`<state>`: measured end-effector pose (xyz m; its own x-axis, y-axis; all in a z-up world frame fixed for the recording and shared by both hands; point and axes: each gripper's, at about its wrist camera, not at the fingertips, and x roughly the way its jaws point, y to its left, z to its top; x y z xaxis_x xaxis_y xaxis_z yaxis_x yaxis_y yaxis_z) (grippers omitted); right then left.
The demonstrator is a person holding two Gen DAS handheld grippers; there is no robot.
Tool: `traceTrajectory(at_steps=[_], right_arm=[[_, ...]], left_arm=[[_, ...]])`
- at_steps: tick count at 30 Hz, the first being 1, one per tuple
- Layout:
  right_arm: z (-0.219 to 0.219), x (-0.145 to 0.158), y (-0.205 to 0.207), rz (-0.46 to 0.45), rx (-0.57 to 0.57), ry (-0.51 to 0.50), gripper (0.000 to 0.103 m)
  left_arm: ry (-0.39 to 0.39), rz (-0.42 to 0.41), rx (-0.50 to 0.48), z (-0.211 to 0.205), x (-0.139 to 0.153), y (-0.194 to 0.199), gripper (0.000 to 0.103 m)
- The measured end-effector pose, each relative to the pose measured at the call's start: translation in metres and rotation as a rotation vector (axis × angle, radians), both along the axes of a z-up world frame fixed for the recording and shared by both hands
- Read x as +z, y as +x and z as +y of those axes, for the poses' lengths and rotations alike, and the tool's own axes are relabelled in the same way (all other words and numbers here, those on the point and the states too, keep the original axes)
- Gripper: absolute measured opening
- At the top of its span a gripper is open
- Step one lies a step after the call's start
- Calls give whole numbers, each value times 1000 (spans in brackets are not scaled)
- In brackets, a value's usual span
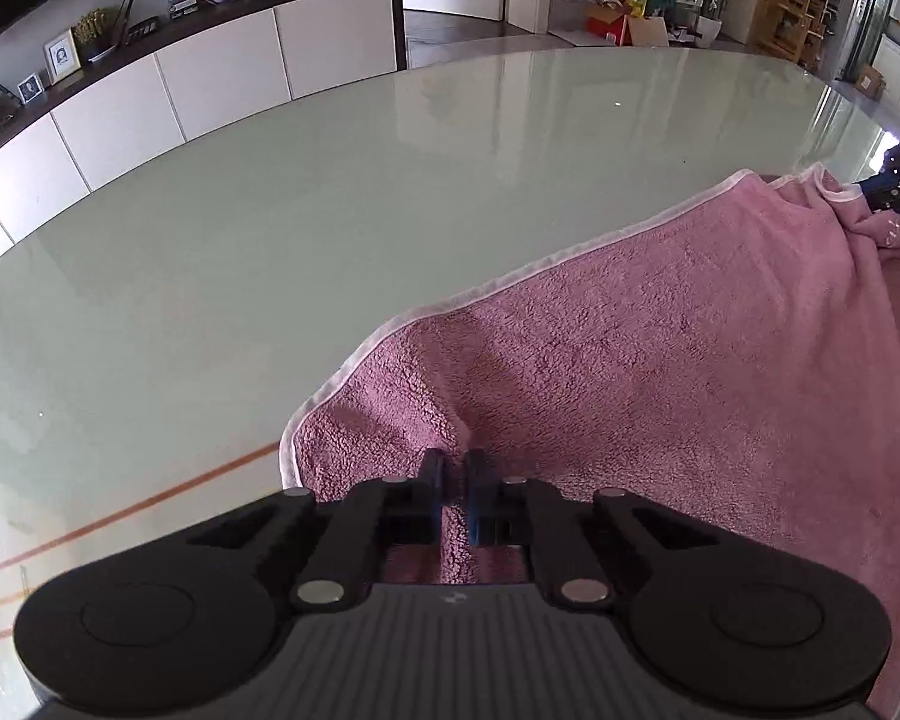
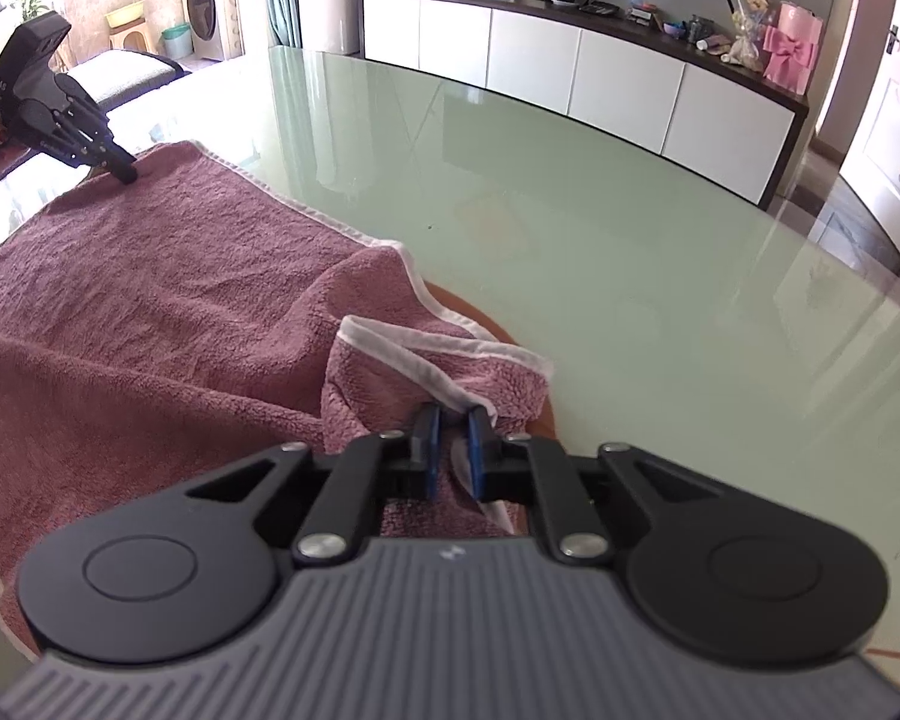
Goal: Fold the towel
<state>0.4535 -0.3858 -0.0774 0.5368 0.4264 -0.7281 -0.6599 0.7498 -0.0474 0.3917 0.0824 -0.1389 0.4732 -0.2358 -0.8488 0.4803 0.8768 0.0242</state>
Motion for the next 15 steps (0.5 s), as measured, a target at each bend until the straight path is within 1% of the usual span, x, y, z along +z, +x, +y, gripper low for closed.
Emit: traceTrajectory(at_steps=[4, 5, 6, 7, 11, 12, 14, 15], right_arm=[[-9, 6, -4, -29, -22, 7, 10], [-14, 9, -4, -44, -41, 10, 10], [-19, 12, -3, -58, -63, 15, 4], [-25, 15, -1, -74, -90, 14, 3], [-41, 19, 11, -116, -193, -21, 3], [-43, 19, 15, -105, -202, -26, 3], [-41, 15, 19, -68, -190, 0, 5], [-40, 14, 22, -50, -182, 13, 10]], left_arm=[[48, -16, 26, 1, 3, -6, 7], [58, -20, 39, 1, 4, -7, 7], [70, -23, 61, 5, 5, -5, 7], [77, -27, 80, 8, 6, -4, 7], [117, -53, 125, 12, 8, 4, 7], [125, -57, 128, 12, 8, 5, 7], [136, -59, 122, 10, 9, 5, 7], [140, -61, 119, 9, 9, 4, 7]])
